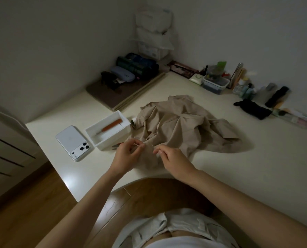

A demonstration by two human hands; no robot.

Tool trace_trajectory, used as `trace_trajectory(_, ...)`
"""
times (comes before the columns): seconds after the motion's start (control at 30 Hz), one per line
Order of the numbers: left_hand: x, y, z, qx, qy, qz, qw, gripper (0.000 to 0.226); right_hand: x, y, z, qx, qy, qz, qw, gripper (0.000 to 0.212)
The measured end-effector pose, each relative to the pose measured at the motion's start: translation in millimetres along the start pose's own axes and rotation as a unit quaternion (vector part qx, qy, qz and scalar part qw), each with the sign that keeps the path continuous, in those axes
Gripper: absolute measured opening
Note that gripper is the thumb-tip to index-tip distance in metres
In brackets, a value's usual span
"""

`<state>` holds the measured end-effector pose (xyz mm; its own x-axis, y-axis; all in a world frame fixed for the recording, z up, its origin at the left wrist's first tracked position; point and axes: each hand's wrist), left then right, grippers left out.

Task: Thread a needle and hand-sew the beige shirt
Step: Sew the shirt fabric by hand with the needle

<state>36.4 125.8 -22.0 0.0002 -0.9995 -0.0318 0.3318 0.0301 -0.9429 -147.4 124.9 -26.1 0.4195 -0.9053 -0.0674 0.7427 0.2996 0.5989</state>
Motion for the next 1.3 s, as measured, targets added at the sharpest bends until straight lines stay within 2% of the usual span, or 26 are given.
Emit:
trace_trajectory(0.5, -14.9, -2.2, -14.2, -0.016, -0.044, -0.009, 0.999, 0.018, 0.5, -3.9, 6.6, -0.028, 0.033, -0.01, 0.999, 0.029)
trace_trajectory(0.93, -22.5, 2.1, -5.4, -0.009, -0.013, -0.044, 0.999, 0.018, 2.0, 12.1, -4.7, -0.03, 0.018, -0.029, 0.999, 0.025)
trace_trajectory(1.3, -35.3, 4.5, 9.2, 0.035, -0.008, -0.059, 0.998, 0.029, 3.4, 32.4, -25.6, -0.006, 0.012, -0.021, 1.0, 0.022)
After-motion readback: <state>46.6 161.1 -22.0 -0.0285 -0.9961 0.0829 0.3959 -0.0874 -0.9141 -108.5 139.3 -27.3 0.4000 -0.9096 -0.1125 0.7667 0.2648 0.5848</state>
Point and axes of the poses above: each hand's wrist, its own x-axis towards the middle knuckle, its own z-axis out of the back of the hand, y = z × x, and after that the axes turned 12 degrees about -x, right-handed
